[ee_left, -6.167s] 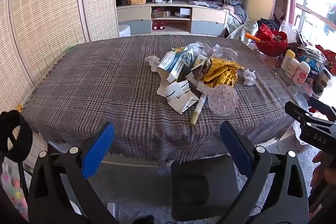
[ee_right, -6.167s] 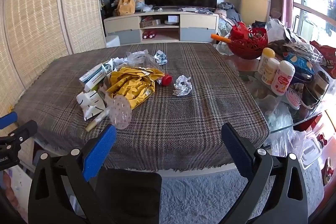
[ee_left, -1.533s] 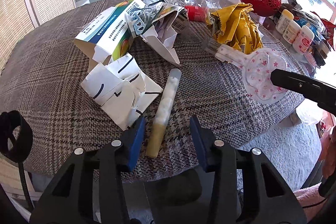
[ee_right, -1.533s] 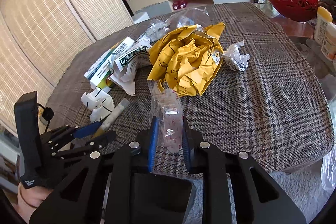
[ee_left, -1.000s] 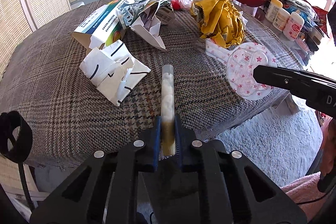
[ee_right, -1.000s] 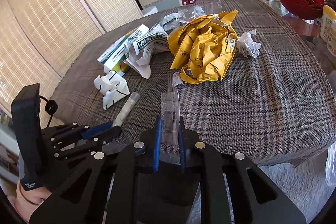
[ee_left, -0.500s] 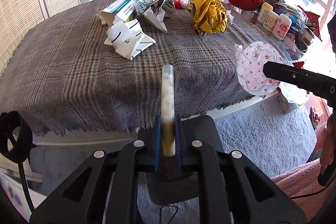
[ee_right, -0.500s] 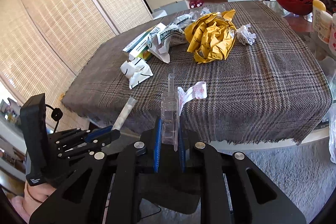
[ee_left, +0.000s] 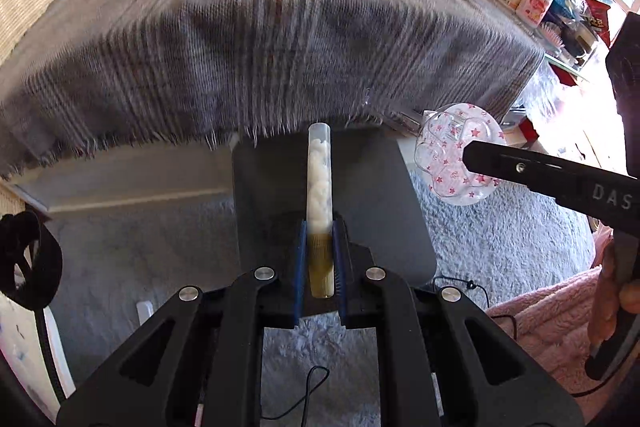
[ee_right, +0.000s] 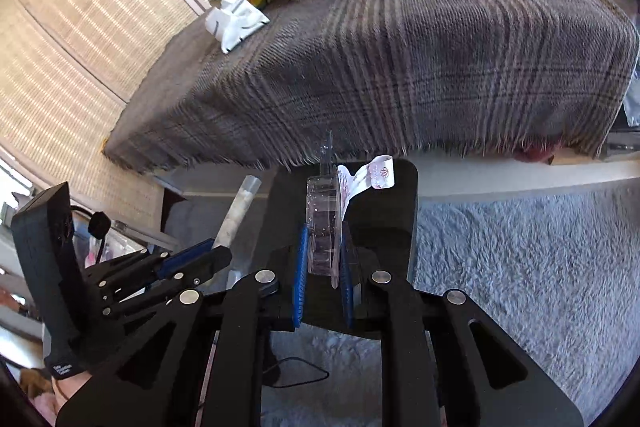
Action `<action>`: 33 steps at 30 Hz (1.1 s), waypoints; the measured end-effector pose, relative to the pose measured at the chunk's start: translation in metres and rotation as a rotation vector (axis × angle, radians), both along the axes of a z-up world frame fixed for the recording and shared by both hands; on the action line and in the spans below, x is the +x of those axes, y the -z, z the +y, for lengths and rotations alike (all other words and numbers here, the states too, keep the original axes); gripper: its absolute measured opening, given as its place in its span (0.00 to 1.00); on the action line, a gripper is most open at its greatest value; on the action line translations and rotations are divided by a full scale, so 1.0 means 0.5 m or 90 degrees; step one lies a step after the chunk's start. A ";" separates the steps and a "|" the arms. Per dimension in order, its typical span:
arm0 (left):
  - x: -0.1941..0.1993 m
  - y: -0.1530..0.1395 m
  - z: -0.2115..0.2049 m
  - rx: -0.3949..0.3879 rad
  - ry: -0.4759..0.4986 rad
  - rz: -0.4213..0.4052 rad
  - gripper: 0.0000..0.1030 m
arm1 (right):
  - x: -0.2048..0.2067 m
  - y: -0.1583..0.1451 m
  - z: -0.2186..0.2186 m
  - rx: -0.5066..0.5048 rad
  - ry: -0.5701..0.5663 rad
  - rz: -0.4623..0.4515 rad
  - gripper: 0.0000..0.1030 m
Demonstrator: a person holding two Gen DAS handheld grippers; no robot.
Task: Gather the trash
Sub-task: 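Carry the tube and cup to the grey bin and release both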
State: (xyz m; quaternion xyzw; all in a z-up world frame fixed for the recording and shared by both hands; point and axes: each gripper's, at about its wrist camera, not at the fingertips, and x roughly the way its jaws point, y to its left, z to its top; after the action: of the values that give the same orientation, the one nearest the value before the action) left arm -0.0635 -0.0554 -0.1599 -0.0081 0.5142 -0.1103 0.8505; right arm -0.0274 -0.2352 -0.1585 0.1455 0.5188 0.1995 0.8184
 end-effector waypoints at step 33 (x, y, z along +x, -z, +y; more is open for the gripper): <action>0.042 0.002 0.045 -0.006 -0.061 0.027 0.80 | 0.064 -0.015 -0.007 -0.051 0.064 -0.027 0.94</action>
State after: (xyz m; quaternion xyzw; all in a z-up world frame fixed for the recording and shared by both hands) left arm -0.0425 -0.0331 -0.1608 -0.0392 0.5304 -0.0715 0.8438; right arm 0.0044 -0.2389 -0.1511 0.1343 0.5012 0.1401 0.8433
